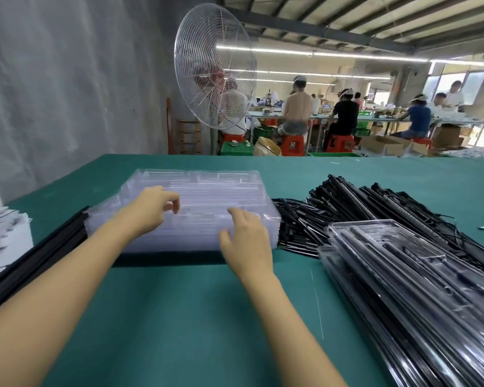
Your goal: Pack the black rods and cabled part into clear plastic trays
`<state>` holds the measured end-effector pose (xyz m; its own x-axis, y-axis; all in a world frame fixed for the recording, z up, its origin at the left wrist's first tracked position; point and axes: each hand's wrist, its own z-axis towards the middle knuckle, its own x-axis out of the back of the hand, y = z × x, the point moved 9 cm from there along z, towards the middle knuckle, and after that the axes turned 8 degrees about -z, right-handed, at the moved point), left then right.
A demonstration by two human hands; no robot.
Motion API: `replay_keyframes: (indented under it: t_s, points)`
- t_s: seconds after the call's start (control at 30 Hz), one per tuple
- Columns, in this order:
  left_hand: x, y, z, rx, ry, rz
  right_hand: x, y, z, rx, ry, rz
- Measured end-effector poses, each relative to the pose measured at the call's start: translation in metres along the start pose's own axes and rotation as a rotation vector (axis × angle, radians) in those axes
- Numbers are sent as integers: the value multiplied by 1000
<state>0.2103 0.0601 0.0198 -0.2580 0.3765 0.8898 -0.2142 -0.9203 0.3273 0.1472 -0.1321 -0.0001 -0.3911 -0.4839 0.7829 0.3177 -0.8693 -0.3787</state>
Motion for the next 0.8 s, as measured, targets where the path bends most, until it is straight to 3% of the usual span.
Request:
replay_keyframes:
  t_s: [0.07, 0.37, 0.5, 0.63, 0.73, 0.8]
  points:
    - [1, 2, -1, -2, 26, 4, -16, 0, -3, 20, -75, -100]
    - [30, 25, 7, -82, 206, 131, -45, -2, -9, 30, -75, -361]
    - [25, 33, 6, -134, 108, 246, -27, -4, -13, 22, 159, -441]
    - [12, 33, -10, -342, 53, 430, -11, -8, -1, 87, 268, -431]
    - [16, 47, -24, -489, 191, 434, -9, -9, 13, 82, 215, -365]
    - [16, 54, -20, -445, 202, 415, -22, -6, 19, 94, 82, -334]
